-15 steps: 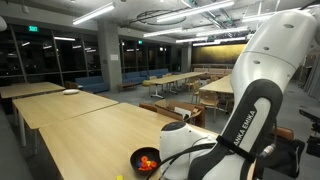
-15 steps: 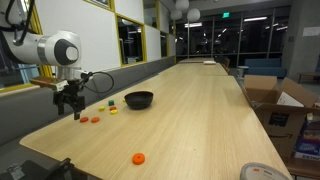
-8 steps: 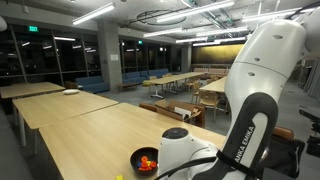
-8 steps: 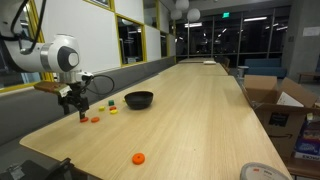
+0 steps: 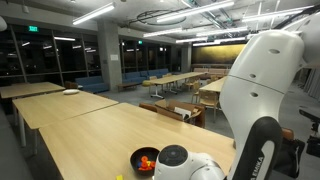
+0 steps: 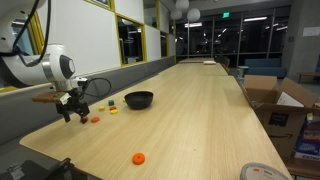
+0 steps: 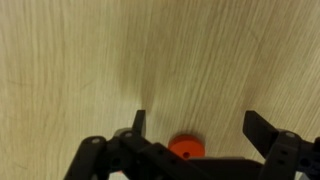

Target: Put three yellow circles into the bowl.

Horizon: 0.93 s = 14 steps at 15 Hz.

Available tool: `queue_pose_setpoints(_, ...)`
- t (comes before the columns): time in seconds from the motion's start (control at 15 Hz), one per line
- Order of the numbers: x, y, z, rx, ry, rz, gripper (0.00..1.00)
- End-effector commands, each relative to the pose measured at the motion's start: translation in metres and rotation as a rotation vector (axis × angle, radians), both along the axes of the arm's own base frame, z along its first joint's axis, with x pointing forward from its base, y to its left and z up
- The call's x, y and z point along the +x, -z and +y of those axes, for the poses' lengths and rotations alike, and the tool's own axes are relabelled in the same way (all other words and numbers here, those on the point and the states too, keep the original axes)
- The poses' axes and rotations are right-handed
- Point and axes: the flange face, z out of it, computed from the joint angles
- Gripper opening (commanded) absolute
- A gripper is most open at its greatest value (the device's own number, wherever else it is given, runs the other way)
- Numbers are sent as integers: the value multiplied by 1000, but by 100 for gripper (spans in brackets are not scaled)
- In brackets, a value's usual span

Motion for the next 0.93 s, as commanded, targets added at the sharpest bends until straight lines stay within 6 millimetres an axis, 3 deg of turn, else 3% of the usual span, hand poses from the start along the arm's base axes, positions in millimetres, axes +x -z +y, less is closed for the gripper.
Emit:
queue_pose_setpoints(0.0, 3, 2, 16, -8, -29, -63, 100)
queue_pose_setpoints(0.4, 3, 3, 25, -24, -66, -116, 100)
queue_pose_setpoints(0.87, 11, 5, 17, -36, -63, -120, 100)
